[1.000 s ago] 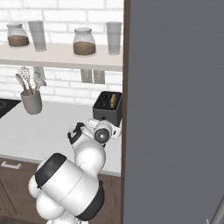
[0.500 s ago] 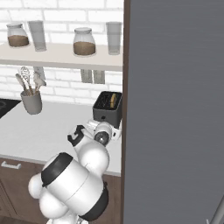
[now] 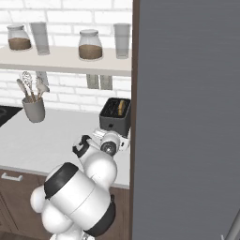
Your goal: Start the toaster. Once the lever pops up, take the bread to the plate on the dining counter.
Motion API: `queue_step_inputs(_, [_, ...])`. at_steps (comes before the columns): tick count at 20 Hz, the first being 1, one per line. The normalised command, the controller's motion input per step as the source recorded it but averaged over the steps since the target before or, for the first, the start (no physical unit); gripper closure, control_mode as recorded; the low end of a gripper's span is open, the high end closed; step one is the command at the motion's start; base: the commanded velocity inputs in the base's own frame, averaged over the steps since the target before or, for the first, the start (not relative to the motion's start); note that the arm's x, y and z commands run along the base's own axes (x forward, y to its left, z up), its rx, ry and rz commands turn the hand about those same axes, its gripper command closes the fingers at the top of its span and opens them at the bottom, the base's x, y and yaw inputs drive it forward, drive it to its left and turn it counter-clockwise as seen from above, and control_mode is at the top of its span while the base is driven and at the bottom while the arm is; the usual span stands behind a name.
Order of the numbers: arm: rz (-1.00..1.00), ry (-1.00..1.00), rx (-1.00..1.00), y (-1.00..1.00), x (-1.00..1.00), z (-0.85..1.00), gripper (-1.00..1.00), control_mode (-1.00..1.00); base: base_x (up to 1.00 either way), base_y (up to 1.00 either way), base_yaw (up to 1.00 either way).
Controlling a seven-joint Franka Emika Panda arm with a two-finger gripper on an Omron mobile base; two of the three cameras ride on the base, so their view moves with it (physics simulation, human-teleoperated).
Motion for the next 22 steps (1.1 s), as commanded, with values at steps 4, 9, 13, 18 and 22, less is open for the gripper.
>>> queue_step_inputs(4, [0.00, 0.00, 0.00, 0.00, 0.00, 0.36, -1.00, -1.00, 0.00, 0.00, 0.00])
queue_step_inputs(9, [0.00, 0.00, 0.00, 0.00, 0.00, 0.16, -1.00, -1.00, 0.00, 0.00, 0.00])
queue_step_inputs(13, [0.00, -0.03, 0.00, 0.00, 0.00, 0.00, -1.00, -1.00, 0.00, 0.00, 0.00])
queue_step_inputs(18, [0.00, -0.07, 0.00, 0.00, 0.00, 0.00, -1.00, -1.00, 0.00, 0.00, 0.00])
queue_step_inputs(22, [0.00, -0.06, 0.00, 0.00, 0.00, 0.00, -1.00, -1.00, 0.00, 0.00, 0.00])
